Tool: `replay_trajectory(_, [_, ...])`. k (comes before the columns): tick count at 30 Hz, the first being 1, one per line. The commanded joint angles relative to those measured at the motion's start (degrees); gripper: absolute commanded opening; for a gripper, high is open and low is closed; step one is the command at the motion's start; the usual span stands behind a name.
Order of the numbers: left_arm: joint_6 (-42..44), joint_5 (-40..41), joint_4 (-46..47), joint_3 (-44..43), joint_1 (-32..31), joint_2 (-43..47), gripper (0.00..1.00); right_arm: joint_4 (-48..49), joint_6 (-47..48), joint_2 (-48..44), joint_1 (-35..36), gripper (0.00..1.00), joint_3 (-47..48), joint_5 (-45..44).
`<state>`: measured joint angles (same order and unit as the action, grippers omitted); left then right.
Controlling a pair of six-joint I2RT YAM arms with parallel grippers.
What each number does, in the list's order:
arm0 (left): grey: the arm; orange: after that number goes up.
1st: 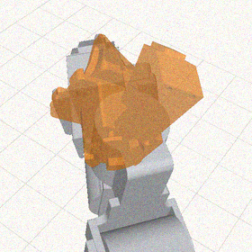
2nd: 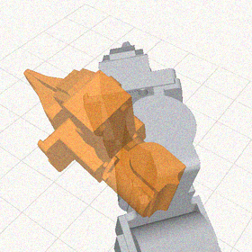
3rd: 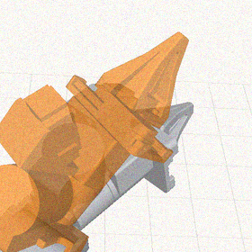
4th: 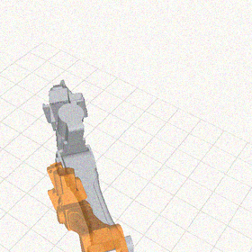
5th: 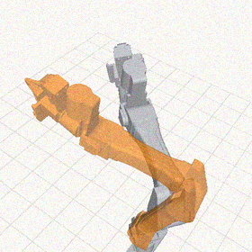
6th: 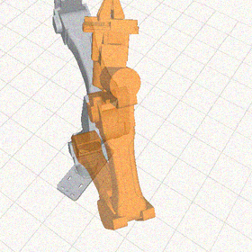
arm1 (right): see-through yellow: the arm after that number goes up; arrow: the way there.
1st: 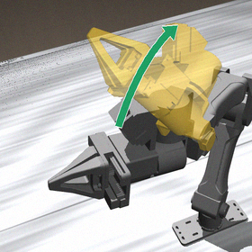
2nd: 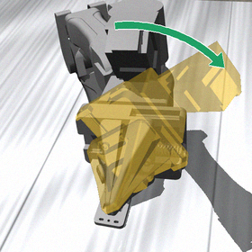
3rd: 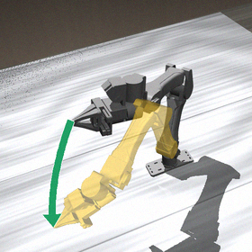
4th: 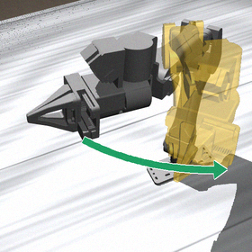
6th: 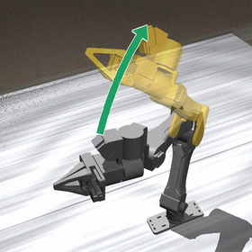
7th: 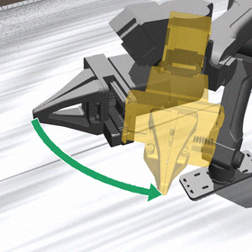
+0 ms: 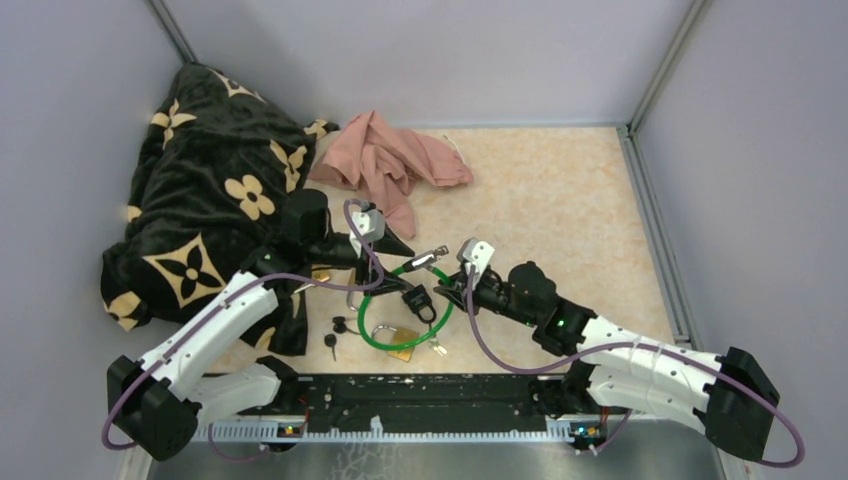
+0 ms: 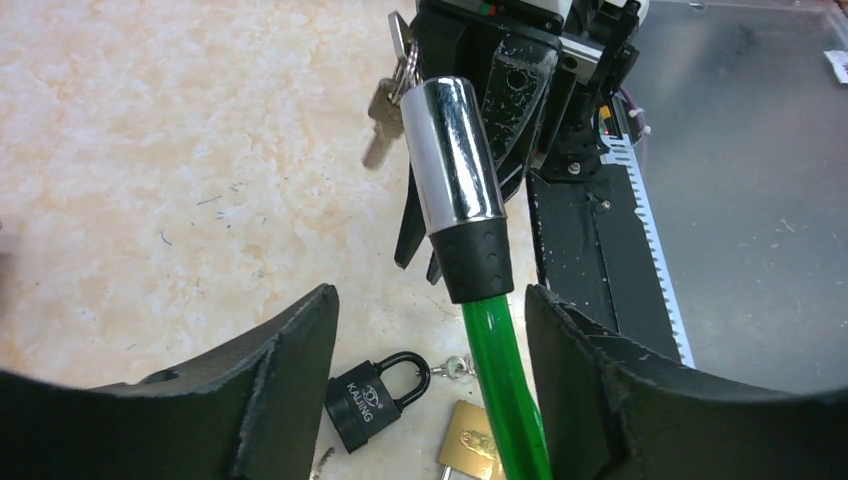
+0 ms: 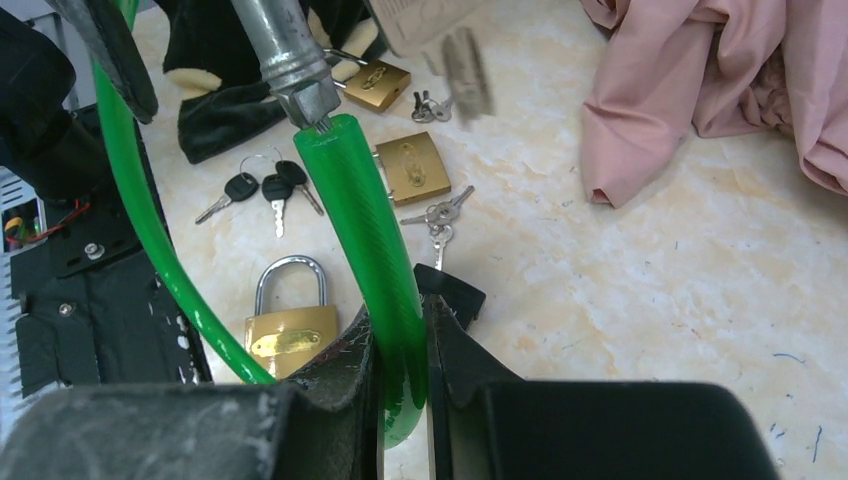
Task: Lock with the key
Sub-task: Lock the lock.
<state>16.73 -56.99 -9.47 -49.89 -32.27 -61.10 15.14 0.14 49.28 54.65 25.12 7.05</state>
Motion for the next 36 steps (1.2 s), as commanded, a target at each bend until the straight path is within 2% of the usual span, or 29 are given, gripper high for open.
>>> replay_trajectory(1, [-1.96,-1.36,4.77,0.38,-0.05,1.30,0.78,9.24,-2.62,-0.52,1.16,0.00,0.33,1.13])
replay_trajectory(7, [-11.38,0.90,10.50,0.56,0.36,1.33,0.93,9.47,-2.79,0.03,1.15,0.00,0.48,0.98])
replay_trajectory(11, [-22.56,0.95,14.78,0.36,1.36,0.57,0.96,9.47,-3.02,0.64,1.11,0.00,0.47,0.56])
replay_trajectory(14, [-26.19,-0.48,14.65,1.52,1.37,0.08,0.93,9.94,-3.12,0.91,1.16,0.00,0.68,0.23])
replay_trajectory(21, [-27.87,1.45,15.19,1.55,1.25,0.58,0.66,8.99,-3.65,1.12,1.15,0.00,1.62,-2.14])
replay_trajectory(25, [-29.87,0.82,15.28,1.61,1.23,0.17,0.41,9.23,-4.15,2.02,1.16,0.00,2.25,-2.31])
replay_trajectory(29, [-29.35,2.14,13.63,1.27,0.37,-0.68,0.21,8.07,-4.76,3.96,1.16,0.00,4.99,-2.13])
replay_trajectory(31, [-28.30,3.08,11.90,0.61,-0.17,-1.38,0.03,8.02,-5.43,4.73,1.11,0.00,5.91,-2.97])
replay_trajectory(32, [-26.99,4.29,10.37,0.24,-0.68,-1.55,0.00,8.00,-5.87,4.78,1.15,0.00,6.43,-3.45])
replay_trajectory(36, [-18.89,9.80,1.88,-1.18,-4.14,-2.53,0.00,8.06,-6.91,4.79,1.15,0.00,9.01,-4.44])
